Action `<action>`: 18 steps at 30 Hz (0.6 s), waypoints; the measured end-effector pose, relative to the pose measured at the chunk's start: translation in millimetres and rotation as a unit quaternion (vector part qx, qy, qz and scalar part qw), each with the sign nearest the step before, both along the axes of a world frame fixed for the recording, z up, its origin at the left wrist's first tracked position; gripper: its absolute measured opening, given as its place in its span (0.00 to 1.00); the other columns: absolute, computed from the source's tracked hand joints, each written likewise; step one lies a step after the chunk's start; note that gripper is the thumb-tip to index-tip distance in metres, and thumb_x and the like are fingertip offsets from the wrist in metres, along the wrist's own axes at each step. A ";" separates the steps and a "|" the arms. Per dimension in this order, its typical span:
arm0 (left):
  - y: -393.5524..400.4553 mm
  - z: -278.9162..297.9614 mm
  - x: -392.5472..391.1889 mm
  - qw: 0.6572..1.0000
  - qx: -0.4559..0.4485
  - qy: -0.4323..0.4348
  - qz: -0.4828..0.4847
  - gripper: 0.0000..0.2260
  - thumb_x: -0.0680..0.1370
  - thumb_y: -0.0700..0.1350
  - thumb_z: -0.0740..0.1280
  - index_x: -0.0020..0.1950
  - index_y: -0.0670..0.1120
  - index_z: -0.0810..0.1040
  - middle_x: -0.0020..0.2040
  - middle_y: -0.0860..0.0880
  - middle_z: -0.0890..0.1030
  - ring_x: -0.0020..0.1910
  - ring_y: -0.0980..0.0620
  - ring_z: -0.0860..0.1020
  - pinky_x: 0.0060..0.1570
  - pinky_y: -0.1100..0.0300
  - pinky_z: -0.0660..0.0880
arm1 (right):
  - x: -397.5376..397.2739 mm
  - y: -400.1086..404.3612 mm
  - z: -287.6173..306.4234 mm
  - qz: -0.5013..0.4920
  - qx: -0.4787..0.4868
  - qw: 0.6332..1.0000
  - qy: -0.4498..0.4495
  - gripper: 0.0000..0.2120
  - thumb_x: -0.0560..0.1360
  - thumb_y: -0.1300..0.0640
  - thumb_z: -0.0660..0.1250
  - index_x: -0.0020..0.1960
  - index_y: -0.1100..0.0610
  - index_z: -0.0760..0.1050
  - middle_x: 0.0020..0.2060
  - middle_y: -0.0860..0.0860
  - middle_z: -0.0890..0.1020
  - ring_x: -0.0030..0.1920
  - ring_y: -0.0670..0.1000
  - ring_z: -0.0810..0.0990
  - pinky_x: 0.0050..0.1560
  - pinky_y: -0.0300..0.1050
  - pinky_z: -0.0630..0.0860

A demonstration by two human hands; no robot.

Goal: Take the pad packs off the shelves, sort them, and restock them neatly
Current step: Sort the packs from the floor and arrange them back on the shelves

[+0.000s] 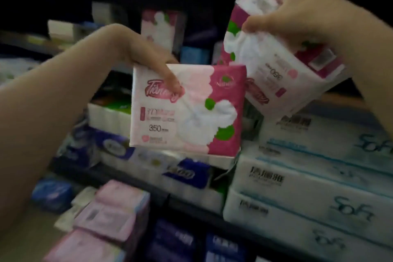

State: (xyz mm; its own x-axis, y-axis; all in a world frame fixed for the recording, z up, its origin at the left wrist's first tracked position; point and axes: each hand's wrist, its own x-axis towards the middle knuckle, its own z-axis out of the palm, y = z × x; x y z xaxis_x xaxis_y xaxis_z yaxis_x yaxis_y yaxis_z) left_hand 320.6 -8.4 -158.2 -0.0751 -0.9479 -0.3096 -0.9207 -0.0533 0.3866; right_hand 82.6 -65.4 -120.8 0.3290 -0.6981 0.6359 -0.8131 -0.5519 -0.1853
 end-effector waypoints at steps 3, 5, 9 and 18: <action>11.1 -45.9 13.5 0.999 0.041 -0.017 0.020 0.30 0.60 0.51 0.79 0.60 0.49 0.73 0.47 0.49 0.85 0.45 0.48 0.84 0.44 0.54 0.81 | 22.2 4.5 -39.9 0.015 0.066 0.996 0.049 0.41 0.66 0.35 0.69 0.72 0.49 0.57 0.65 0.55 0.72 0.52 0.58 0.73 0.45 0.50 0.69; 19.4 -74.6 25.0 0.998 0.057 -0.024 0.033 0.29 0.61 0.51 0.78 0.59 0.48 0.73 0.47 0.48 0.85 0.44 0.48 0.84 0.42 0.55 0.81 | 32.8 4.0 -66.8 0.025 0.115 0.991 0.065 0.41 0.66 0.35 0.69 0.72 0.49 0.58 0.64 0.55 0.72 0.48 0.56 0.71 0.44 0.50 0.69; 34.2 -142.0 47.7 0.994 0.082 -0.051 0.050 0.28 0.64 0.50 0.76 0.60 0.51 0.70 0.51 0.51 0.82 0.43 0.51 0.83 0.39 0.59 0.81 | 53.2 -3.2 -130.9 0.062 0.182 0.977 0.093 0.42 0.65 0.35 0.70 0.72 0.51 0.59 0.66 0.56 0.71 0.57 0.59 0.73 0.50 0.48 0.69; 14.1 -263.1 26.1 0.981 0.172 -0.077 -0.043 0.27 0.66 0.50 0.77 0.59 0.53 0.69 0.52 0.54 0.78 0.48 0.55 0.78 0.43 0.67 0.75 | 50.3 -23.2 -275.4 0.055 0.362 0.903 0.223 0.45 0.65 0.36 0.71 0.73 0.53 0.56 0.67 0.53 0.69 0.60 0.54 0.73 0.57 0.49 0.72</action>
